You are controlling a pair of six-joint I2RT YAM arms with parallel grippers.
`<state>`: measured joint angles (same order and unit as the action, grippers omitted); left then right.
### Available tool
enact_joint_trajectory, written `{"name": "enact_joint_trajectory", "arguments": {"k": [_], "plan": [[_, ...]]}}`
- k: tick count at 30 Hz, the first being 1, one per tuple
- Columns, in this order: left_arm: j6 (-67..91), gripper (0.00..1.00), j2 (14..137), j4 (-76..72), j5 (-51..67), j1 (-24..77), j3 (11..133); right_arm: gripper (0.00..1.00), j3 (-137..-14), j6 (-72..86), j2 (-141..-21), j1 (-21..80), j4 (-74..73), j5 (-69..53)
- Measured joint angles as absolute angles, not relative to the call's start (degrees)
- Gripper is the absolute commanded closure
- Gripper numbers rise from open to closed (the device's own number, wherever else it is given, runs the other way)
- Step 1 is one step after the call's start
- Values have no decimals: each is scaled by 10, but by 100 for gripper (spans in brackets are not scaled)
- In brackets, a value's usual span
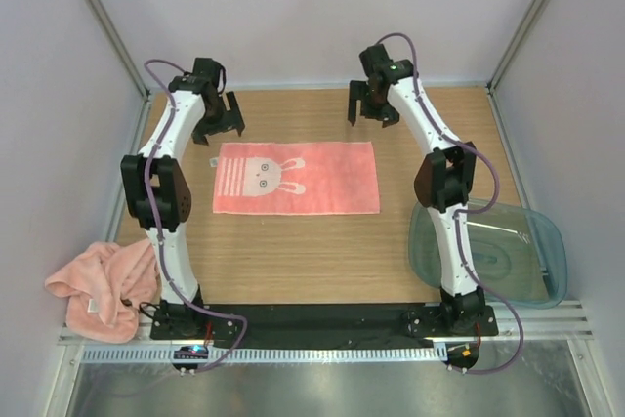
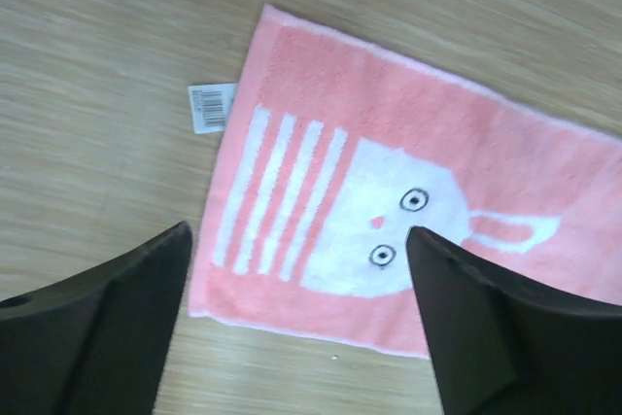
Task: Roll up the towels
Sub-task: Flatten the towel
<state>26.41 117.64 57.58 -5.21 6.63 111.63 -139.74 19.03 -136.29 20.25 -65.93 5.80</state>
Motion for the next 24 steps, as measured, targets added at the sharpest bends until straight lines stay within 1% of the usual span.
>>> {"name": "enact_joint_trajectory", "arguments": {"k": [3, 5, 8, 13, 20, 24], "plan": [[270, 4, 1150, 581, -70, 59, 1087, 5, -1351, 190, -1314, 182, -646, 79], [271, 5, 1113, 583, -80, 59, 1058, 5, -1263, 189, -1242, 178, -620, 89], [276, 7, 1037, 580, -90, 62, 1003, 5, -1154, 189, -1132, 185, -601, 86], [293, 9, 929, 563, -94, 61, 872, 9, -1025, 192, -1017, 196, -554, 64], [319, 11, 870, 536, -63, 58, 678, 10, -803, 248, -888, 198, -501, 61], [344, 11, 846, 507, -47, 54, 606, 10, -746, 264, -831, 204, -471, 36]]}}
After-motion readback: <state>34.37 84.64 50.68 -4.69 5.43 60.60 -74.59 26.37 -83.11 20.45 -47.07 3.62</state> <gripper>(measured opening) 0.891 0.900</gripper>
